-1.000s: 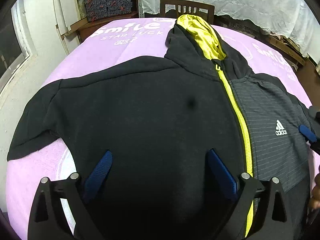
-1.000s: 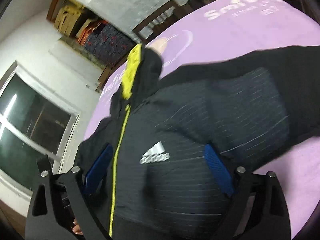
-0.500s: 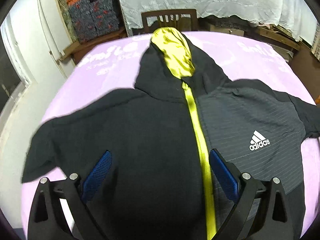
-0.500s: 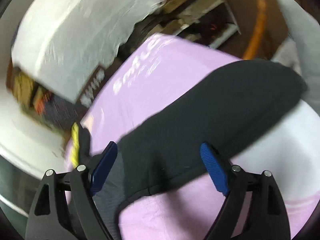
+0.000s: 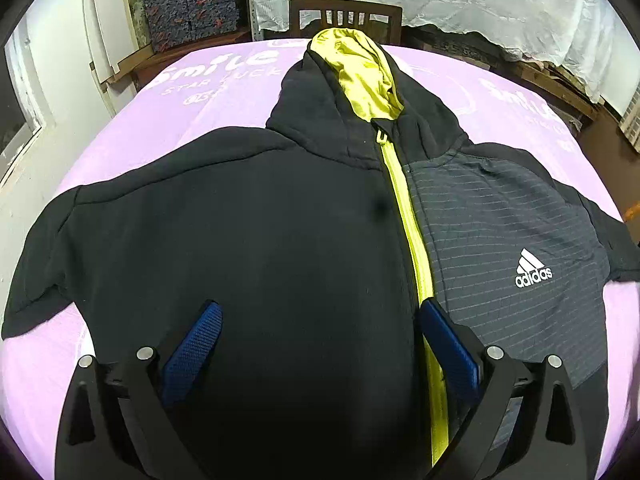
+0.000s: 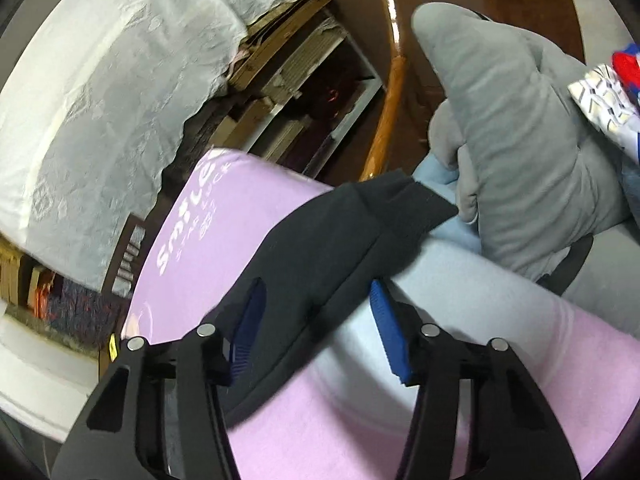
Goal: Fold large clothes
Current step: 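Grasp the sleeve cuff with the right tool and lift it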
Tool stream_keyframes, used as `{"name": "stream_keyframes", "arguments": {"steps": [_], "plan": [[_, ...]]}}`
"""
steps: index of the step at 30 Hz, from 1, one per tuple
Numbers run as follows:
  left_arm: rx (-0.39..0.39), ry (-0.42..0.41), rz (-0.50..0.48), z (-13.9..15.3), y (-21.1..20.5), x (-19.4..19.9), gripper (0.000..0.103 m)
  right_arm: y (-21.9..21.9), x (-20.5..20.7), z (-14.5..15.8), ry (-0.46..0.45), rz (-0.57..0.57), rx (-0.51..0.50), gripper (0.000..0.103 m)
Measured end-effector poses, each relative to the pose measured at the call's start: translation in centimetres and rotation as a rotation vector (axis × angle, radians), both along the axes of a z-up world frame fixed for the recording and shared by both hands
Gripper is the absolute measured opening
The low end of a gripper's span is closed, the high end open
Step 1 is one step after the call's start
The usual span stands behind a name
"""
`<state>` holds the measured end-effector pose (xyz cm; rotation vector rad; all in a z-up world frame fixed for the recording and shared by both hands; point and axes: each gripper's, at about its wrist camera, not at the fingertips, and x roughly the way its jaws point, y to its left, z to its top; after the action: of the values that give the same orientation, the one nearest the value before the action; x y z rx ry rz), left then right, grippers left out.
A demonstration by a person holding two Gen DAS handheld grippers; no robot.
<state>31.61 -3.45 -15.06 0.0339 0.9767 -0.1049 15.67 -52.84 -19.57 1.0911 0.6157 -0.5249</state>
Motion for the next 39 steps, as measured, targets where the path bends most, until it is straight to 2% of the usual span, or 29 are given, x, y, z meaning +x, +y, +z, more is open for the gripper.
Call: {"name": "stream_keyframes", "arguments": {"steps": [2,6,11,14,20,24,25,26,28,29,34,36,39], "plan": [[-0.003,0.002,-0.001,-0.1,0.1,0.0,0.100,-0.5,0.8,-0.1,0.001,-0.026,0.005,0.048],[0.003,-0.002,0.002,-0.1,-0.1,0.0,0.100,-2.7,1.2,-0.9,-0.022,-0.065,0.015,0.048],[0.004,-0.004,0.004,-0.1,-0.1,0.0,0.100,-3.7,2.1,-1.2,-0.027,-0.034,0.029,0.050],[0.002,-0.006,0.004,-0.2,-0.1,-0.3,0.100,-3.9,3.2,-0.8,0.023,0.015,-0.015,0.051],[0.002,-0.006,0.004,-0.2,0.0,-0.3,0.100,-6.1,3.3,-1.9,0.069,-0.037,0.024,0.055],[0.003,-0.007,0.005,-0.2,0.0,-0.3,0.100,-7.5,3.8,-3.9,0.024,-0.030,0.093,0.055],[0.003,-0.007,0.005,-0.2,0.0,-0.3,0.100,-7.7,3.8,-4.3,0.008,-0.035,0.101,0.053],[0.003,-0.006,0.004,-0.2,0.0,-0.2,0.100,-7.8,3.9,-4.5,-0.006,-0.041,0.101,0.039],[0.003,-0.005,0.003,-0.2,0.0,-0.2,0.100,-7.9,3.8,-4.6,-0.031,-0.048,0.096,0.033],[0.005,-0.004,0.002,-0.2,0.0,-0.3,0.100,-7.9,3.7,-4.4,-0.045,-0.048,0.090,0.026],[0.028,-0.010,0.006,0.5,0.4,-0.2,0.100,-6.7,3.5,-1.0,-0.129,-0.010,-0.001,0.026],[0.066,-0.035,0.043,1.4,1.3,0.0,0.100,-5.4,3.5,1.0,-0.175,0.032,-0.022,0.026],[0.086,-0.047,0.033,2.4,2.7,0.2,0.100,-2.9,4.5,3.2,-0.200,0.107,-0.048,0.026]]}}
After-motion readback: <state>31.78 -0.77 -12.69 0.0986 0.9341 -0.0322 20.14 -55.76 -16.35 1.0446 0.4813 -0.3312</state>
